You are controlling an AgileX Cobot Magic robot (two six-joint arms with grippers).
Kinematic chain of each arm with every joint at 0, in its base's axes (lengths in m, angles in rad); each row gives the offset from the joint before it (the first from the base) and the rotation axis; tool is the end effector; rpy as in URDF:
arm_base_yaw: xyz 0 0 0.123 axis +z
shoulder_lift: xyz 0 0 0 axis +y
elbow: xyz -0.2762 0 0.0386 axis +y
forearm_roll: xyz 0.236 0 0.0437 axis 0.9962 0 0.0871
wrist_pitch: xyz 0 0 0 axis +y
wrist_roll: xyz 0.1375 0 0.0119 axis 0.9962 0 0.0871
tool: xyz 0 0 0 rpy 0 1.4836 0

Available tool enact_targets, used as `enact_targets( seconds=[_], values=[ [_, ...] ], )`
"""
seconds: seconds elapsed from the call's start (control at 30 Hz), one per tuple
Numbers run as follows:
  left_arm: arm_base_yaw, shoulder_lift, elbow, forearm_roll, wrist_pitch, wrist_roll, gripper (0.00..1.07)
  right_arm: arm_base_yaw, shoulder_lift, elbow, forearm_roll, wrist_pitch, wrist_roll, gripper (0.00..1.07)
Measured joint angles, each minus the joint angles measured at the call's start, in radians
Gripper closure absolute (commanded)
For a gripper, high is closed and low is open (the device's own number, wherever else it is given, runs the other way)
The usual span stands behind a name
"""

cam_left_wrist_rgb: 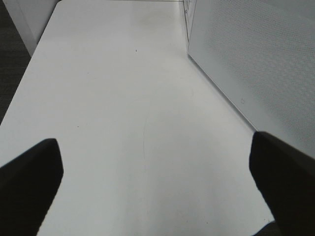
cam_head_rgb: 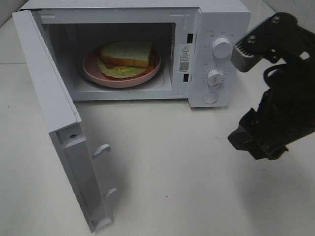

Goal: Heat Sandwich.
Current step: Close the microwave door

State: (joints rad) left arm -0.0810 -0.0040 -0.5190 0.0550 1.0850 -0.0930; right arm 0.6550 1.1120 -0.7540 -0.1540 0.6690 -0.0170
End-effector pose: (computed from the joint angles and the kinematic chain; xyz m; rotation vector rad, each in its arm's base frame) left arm 0.0293 0.0044 0.2532 -0.0164 2.0446 -0.0429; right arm 0.1906 0.1298 0.2354 -0.9298 2.3220 0.0954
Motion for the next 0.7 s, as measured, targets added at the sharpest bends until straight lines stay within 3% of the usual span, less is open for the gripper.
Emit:
enact_targets(
  seconds=[0.7],
  values=[
    [0.000, 0.000, 0.000, 0.000, 0.000, 0.000, 0.09, 0.000, -0.333, 0.003, 0.023, 0.394, 0.017, 0.31]
  ],
)
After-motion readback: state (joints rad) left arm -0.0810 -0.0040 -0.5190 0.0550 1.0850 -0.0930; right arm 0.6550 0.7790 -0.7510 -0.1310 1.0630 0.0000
